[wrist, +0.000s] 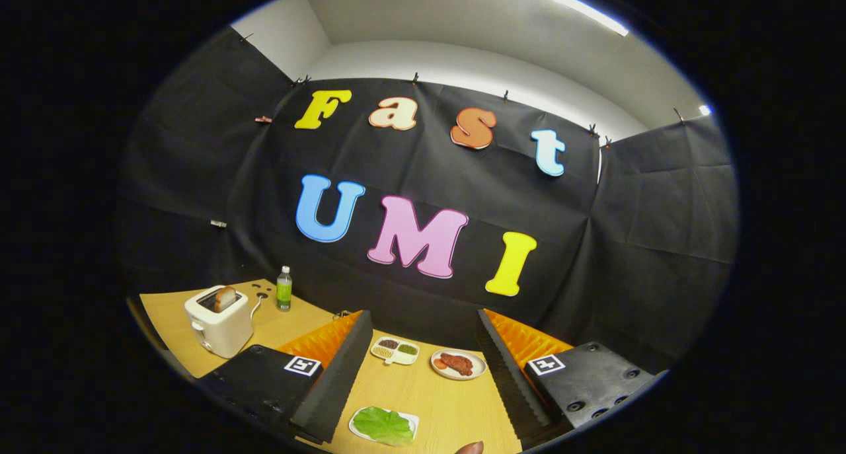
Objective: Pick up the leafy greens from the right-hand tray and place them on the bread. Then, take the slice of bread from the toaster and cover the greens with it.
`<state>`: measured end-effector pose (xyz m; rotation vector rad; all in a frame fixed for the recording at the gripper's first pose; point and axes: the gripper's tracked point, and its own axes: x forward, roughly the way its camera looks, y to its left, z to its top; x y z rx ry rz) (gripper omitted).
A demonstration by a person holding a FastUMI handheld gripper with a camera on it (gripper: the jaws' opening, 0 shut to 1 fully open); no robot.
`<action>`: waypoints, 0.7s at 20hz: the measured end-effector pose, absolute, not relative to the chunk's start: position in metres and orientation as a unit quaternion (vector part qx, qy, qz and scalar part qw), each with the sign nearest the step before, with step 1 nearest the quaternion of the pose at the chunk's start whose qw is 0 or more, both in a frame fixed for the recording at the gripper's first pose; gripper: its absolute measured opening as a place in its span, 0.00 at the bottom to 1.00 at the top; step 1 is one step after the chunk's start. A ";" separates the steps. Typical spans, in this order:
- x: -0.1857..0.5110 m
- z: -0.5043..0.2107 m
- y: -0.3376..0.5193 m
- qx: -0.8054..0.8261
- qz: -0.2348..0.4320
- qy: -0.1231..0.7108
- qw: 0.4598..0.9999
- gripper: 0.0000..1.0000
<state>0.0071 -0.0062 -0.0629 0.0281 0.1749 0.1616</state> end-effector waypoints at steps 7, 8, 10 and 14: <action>0.006 -0.170 0.011 0.027 0.197 0.207 0.958 0.97; 0.004 -0.188 0.016 0.028 0.214 0.226 0.950 0.96; -0.001 -0.225 0.023 0.031 0.244 0.261 0.933 0.95; -0.013 -0.304 0.038 0.036 0.292 0.338 0.894 0.89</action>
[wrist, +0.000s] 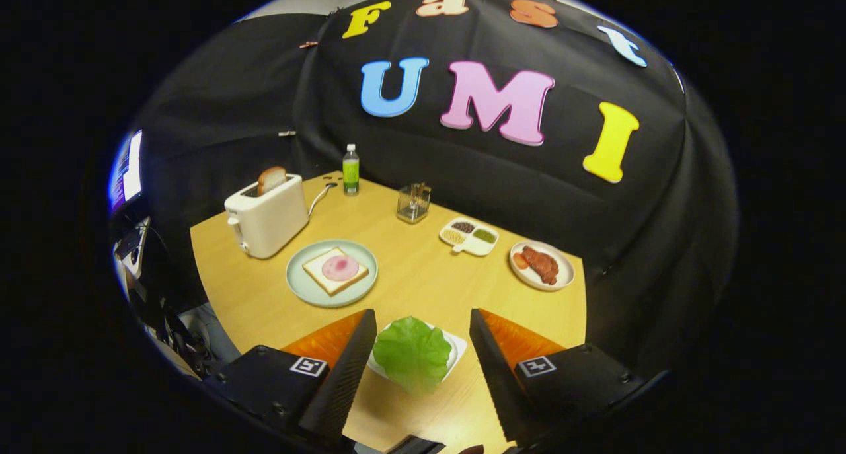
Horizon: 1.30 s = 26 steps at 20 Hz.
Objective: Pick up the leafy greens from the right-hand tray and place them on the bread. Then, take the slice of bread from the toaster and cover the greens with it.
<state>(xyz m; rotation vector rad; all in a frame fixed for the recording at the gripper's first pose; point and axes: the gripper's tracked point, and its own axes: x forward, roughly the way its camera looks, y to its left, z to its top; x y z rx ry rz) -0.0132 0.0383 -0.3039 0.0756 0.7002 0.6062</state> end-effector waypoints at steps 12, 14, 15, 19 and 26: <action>-0.025 -0.451 0.082 0.040 0.308 0.484 0.818 0.60; -0.026 -0.460 0.088 0.039 0.313 0.494 0.811 0.60; -0.027 -0.464 0.090 0.036 0.314 0.498 0.808 0.60; -0.031 -0.478 0.092 0.022 0.320 0.517 0.794 0.60; -0.026 -0.487 0.081 0.018 0.299 0.532 0.792 0.38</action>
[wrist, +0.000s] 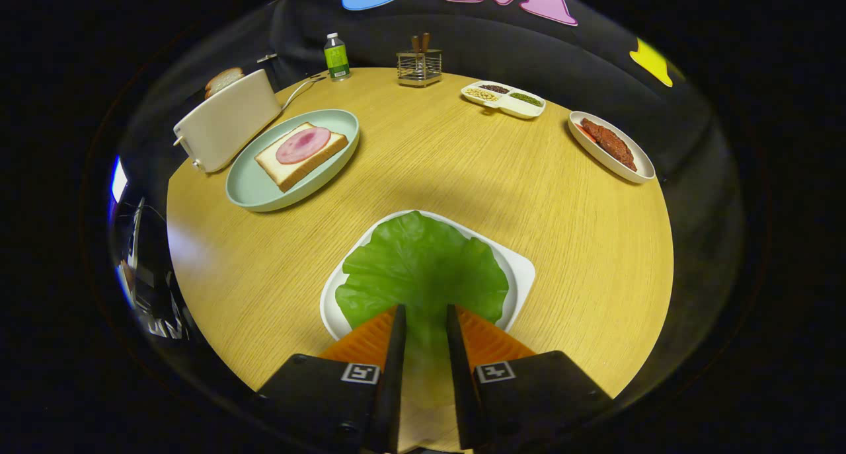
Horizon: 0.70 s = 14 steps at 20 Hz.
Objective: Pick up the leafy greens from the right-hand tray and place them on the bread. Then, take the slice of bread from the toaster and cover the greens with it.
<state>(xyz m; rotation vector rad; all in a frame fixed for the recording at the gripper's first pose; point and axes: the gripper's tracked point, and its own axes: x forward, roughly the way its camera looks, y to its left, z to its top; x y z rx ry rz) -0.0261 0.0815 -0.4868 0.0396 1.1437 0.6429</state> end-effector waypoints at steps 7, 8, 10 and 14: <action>-0.020 -0.470 0.080 0.033 0.290 0.512 0.808 0.09; -0.018 -0.463 0.080 0.040 0.288 0.506 0.812 0.09; -0.012 -0.449 0.077 0.045 0.284 0.494 0.820 0.09; -0.006 -0.412 0.080 0.062 0.285 0.471 0.833 0.09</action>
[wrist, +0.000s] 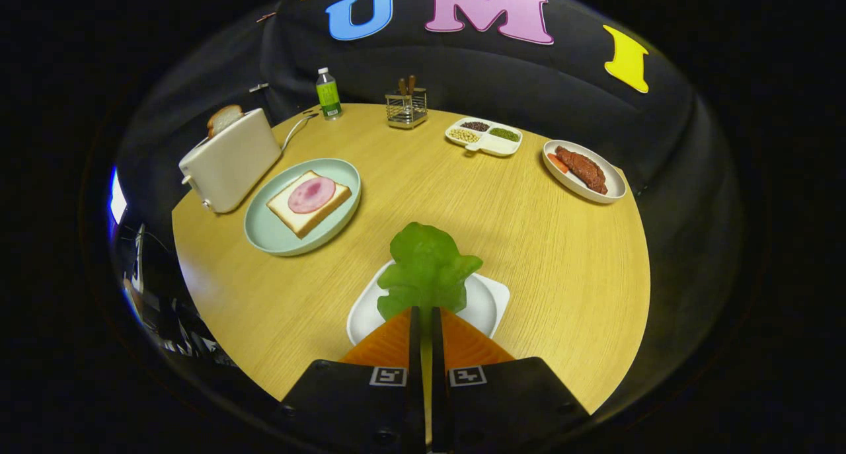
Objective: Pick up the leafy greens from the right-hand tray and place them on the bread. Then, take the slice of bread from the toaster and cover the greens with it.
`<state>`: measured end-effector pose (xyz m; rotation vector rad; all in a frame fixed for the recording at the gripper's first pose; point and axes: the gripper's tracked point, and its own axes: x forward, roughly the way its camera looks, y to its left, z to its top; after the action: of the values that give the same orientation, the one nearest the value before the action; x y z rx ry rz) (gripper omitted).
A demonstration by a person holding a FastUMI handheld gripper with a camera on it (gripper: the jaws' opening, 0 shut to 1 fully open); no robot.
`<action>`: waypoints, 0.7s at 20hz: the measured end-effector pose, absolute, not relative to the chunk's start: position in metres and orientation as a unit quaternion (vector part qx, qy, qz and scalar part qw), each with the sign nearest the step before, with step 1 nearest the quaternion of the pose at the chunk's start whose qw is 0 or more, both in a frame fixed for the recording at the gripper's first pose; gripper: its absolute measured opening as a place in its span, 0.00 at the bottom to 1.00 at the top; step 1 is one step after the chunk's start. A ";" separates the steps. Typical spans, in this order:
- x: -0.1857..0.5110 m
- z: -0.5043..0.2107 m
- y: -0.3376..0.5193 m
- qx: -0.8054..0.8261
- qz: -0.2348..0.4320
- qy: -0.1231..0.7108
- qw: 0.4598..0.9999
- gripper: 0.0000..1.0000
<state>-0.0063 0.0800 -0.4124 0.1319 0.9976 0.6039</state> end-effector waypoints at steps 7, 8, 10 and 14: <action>0.021 -0.326 0.136 0.083 0.331 0.410 0.846 0.09; 0.026 -0.315 0.148 0.083 0.341 0.401 0.846 0.09; 0.035 -0.294 0.173 0.079 0.359 0.385 0.847 0.08; 0.054 -0.271 0.222 0.076 0.385 0.369 0.842 0.08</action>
<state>0.0538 0.2218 -0.2708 0.1599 0.7805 0.8132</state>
